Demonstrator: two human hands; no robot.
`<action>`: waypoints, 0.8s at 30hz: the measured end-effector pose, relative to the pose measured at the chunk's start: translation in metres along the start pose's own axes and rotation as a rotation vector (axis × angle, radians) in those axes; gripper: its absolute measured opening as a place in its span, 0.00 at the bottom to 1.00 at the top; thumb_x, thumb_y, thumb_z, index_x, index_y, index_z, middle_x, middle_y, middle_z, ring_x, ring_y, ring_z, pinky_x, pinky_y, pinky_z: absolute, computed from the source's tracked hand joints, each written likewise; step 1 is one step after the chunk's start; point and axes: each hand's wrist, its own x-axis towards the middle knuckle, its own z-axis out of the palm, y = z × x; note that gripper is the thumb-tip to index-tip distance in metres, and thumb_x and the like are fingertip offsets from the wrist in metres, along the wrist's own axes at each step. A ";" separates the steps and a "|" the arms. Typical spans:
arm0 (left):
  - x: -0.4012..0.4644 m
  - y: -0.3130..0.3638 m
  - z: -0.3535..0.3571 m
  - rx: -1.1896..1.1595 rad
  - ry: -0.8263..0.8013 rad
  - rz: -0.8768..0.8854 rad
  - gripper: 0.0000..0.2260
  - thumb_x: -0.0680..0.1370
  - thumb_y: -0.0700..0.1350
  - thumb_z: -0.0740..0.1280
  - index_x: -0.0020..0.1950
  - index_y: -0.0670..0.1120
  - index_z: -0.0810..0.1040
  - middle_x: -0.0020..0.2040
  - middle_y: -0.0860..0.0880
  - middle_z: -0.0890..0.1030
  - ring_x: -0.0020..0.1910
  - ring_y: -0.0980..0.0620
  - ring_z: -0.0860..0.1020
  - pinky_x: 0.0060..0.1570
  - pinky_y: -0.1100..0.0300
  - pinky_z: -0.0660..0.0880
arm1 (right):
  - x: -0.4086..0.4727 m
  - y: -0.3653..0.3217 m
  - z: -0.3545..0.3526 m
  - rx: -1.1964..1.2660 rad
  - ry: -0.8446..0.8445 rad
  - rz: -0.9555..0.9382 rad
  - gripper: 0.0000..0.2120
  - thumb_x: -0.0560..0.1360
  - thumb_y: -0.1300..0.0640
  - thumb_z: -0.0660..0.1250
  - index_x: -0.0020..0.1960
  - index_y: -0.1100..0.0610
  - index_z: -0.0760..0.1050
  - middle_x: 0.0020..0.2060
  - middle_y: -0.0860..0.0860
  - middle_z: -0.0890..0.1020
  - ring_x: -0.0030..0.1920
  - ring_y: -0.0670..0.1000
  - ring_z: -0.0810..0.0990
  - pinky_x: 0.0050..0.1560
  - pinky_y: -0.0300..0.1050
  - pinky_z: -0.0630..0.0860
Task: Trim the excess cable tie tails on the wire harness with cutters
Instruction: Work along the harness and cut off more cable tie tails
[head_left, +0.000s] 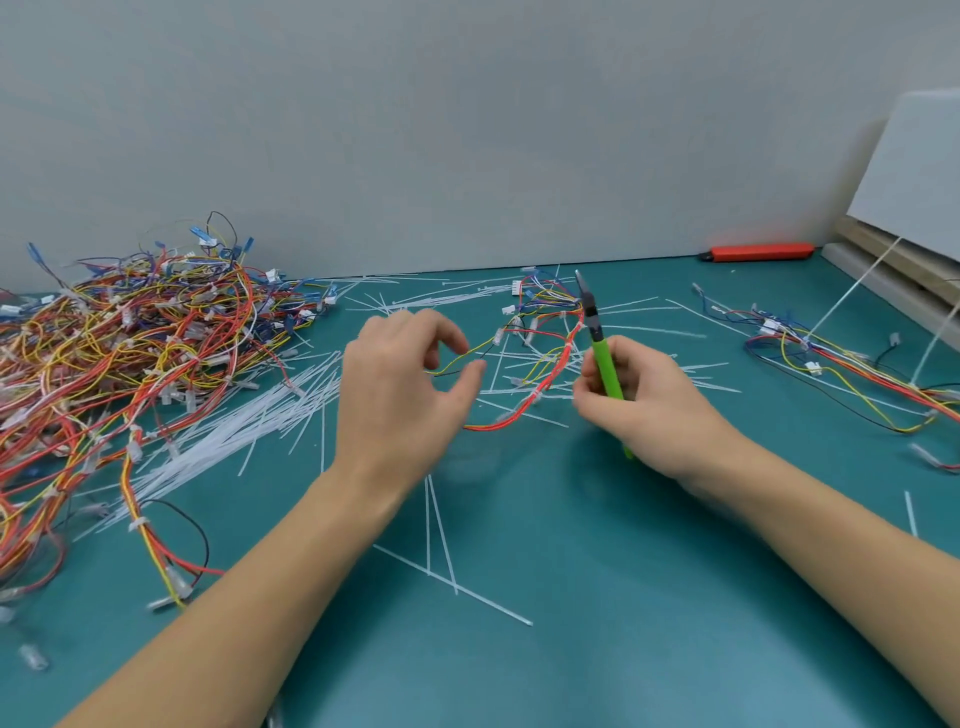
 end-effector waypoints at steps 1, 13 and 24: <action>-0.001 0.003 0.001 -0.065 -0.036 0.024 0.09 0.72 0.47 0.77 0.46 0.50 0.79 0.38 0.55 0.76 0.42 0.51 0.75 0.45 0.54 0.72 | -0.001 -0.002 0.001 0.034 0.006 -0.008 0.05 0.72 0.53 0.71 0.44 0.45 0.77 0.37 0.44 0.79 0.38 0.47 0.75 0.43 0.45 0.72; -0.015 0.009 0.013 -0.051 -0.239 0.134 0.09 0.77 0.51 0.74 0.56 0.55 0.83 0.42 0.58 0.82 0.36 0.57 0.78 0.41 0.52 0.79 | -0.011 -0.029 0.013 0.431 -0.130 -0.036 0.11 0.72 0.66 0.74 0.50 0.58 0.75 0.41 0.55 0.81 0.37 0.55 0.76 0.42 0.46 0.76; -0.008 -0.010 0.015 -0.238 -0.215 -0.186 0.07 0.81 0.48 0.70 0.44 0.50 0.84 0.36 0.58 0.84 0.24 0.55 0.79 0.33 0.60 0.77 | -0.004 -0.020 -0.009 0.181 0.079 -0.039 0.13 0.73 0.47 0.71 0.53 0.53 0.77 0.42 0.51 0.84 0.41 0.52 0.82 0.50 0.52 0.78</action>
